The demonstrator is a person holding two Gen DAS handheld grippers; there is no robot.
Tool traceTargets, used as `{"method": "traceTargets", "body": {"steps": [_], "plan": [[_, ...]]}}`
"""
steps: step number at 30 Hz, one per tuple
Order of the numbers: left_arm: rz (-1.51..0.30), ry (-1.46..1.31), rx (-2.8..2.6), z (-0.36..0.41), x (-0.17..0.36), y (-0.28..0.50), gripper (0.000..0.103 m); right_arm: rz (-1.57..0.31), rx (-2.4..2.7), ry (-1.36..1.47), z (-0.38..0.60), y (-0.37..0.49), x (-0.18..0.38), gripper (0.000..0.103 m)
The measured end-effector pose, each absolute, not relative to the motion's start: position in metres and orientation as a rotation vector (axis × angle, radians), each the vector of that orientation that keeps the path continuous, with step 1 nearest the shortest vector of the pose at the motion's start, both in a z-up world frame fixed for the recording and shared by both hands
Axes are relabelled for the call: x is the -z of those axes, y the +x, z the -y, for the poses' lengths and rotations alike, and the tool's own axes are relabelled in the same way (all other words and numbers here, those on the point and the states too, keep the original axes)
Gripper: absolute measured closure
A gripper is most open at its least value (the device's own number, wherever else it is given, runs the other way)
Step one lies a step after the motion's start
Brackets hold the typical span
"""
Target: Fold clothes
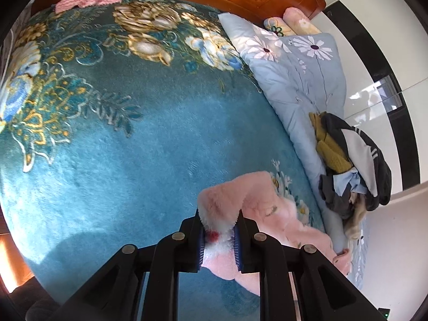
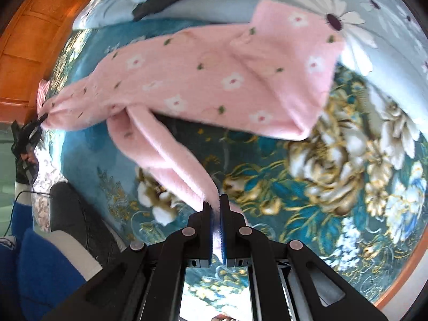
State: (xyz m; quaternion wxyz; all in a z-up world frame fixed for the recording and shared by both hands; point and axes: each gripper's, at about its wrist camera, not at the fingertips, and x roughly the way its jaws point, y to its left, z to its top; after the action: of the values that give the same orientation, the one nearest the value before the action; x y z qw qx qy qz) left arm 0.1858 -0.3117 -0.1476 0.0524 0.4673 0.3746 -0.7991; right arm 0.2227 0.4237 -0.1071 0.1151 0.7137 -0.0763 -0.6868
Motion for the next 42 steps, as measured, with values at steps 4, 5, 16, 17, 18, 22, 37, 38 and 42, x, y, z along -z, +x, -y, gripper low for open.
{"method": "traceTargets", "body": {"steps": [4, 5, 16, 17, 18, 22, 37, 38, 42], "plan": [[-1.120, 1.421, 2.404, 0.317, 0.152, 0.176, 0.085, 0.152, 2.199, 2.190, -0.444, 0.202, 0.132, 0.099], [-1.111, 1.432, 2.396, 0.316, 0.155, 0.173, 0.085, 0.152, 2.236, 2.212, -0.448, 0.196, 0.140, 0.098], [-1.093, 1.485, 2.357, 0.308, 0.163, 0.151, 0.085, -0.274, 2.460, 2.198, -0.407, 0.175, 0.141, 0.050], [-1.098, 1.486, 2.353, 0.306, 0.164, 0.151, 0.085, -0.266, 2.468, 2.138, -0.393, 0.179, 0.135, 0.049], [-1.104, 1.485, 2.349, 0.305, 0.165, 0.150, 0.085, -0.258, 2.475, 2.078, -0.379, 0.182, 0.128, 0.049], [-1.125, 1.498, 2.333, 0.297, 0.170, 0.150, 0.084, -0.252, 2.296, 1.911, -0.298, 0.202, 0.138, 0.046], [-1.236, 1.472, 2.297, 0.300, 0.182, 0.176, 0.084, -0.696, 2.049, 1.953, -0.213, 0.212, 0.229, 0.077], [-1.244, 1.472, 2.294, 0.301, 0.183, 0.177, 0.084, -0.701, 2.057, 1.973, -0.218, 0.209, 0.227, 0.095], [-1.254, 1.475, 2.298, 0.307, 0.185, 0.179, 0.084, -0.572, 2.051, 2.052, -0.245, 0.197, 0.204, 0.097]]}}
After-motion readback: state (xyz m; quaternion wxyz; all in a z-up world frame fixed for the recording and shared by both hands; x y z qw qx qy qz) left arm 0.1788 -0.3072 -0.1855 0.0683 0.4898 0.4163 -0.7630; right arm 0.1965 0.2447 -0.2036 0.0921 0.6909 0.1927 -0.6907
